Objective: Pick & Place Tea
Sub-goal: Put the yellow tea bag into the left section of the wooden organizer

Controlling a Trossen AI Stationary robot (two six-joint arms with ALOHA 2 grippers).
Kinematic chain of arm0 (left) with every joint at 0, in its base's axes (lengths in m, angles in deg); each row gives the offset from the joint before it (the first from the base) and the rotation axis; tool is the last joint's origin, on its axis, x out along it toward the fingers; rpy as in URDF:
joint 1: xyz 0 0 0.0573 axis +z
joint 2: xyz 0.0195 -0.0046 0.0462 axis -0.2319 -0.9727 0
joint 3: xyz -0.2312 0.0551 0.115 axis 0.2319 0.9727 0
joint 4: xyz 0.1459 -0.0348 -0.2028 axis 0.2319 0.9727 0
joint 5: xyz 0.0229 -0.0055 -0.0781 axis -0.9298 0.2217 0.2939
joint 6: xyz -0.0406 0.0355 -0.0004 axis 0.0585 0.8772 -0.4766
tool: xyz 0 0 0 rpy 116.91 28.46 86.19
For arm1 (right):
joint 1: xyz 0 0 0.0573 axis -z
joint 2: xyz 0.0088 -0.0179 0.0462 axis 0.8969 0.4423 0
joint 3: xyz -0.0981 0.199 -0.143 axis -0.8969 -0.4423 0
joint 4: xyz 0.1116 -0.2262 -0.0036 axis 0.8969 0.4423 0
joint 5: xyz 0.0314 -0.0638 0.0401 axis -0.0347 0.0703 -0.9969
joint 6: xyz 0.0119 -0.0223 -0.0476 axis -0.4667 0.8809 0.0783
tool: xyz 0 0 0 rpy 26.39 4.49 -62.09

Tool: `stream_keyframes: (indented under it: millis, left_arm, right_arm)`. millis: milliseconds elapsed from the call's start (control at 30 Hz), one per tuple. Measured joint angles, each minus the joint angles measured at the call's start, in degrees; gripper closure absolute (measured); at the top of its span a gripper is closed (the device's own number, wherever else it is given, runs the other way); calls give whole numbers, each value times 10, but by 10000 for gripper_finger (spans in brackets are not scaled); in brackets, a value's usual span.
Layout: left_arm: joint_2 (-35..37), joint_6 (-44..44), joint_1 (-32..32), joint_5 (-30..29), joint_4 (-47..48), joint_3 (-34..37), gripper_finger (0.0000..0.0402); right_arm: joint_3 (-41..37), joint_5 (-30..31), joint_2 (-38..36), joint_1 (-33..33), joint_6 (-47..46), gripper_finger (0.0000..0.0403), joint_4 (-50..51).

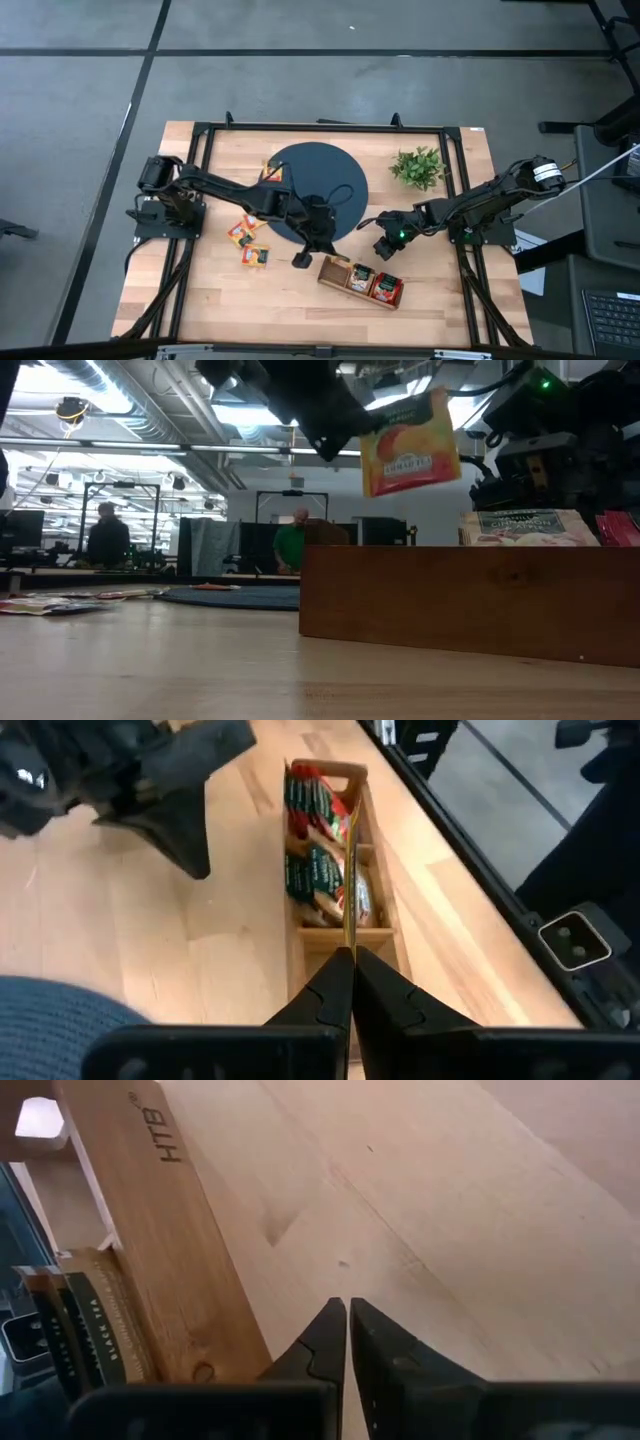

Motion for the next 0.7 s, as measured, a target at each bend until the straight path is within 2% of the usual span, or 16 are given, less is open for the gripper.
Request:
stream_keyframes:
  millis: [500, 700]
  left_arm:
    - [-55, 28, -6, -9, 1, 0, 399]
    - [-59, 41, -10, -78, 9, 0, 397]
  right_arm:
    - [0, 5, 0, 0, 1, 379, 2]
    - [0, 5, 0, 0, 1, 379, 2]
